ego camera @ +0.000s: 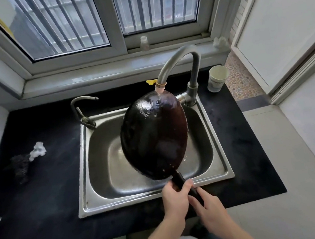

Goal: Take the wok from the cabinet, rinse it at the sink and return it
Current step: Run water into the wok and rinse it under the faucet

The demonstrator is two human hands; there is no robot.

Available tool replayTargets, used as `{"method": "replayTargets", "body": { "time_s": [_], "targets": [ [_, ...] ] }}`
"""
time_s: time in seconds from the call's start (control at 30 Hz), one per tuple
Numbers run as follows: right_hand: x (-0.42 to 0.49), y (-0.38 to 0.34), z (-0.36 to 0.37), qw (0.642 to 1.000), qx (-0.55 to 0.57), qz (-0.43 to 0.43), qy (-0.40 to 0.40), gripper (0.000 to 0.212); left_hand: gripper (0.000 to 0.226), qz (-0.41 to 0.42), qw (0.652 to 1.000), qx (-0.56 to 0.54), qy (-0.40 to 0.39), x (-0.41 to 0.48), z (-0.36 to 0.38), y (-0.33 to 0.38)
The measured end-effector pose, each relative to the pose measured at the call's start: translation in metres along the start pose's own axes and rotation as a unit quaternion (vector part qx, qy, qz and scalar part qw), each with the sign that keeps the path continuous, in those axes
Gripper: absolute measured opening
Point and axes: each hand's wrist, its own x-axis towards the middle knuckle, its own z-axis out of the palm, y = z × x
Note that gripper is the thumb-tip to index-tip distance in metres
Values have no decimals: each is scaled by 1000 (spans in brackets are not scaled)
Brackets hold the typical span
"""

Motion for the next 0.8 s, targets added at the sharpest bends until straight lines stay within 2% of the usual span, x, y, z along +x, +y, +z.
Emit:
{"method": "replayTargets", "body": {
  "time_s": [0.17,0.27,0.4,0.53,0.67,0.8],
  "targets": [
    [-8,2,1,999,18,31,36,13,17,4,999,33,-43,1,3,1],
    [-6,-7,-9,999,22,15,42,17,16,11,999,32,-41,3,9,8],
    [14,-11,-31,999,23,7,29,10,16,24,998,37,-35,13,26,24],
    [37,-22,-46,999,15,-29,17,16,15,31,999,29,-8,25,38,40],
    [58,-27,-52,999,18,-28,-11,7,18,39,999,13,21,32,45,53],
    [76,-34,-48,998,22,-49,-36,8,21,42,997,2,64,40,40,65]
  ]
}}
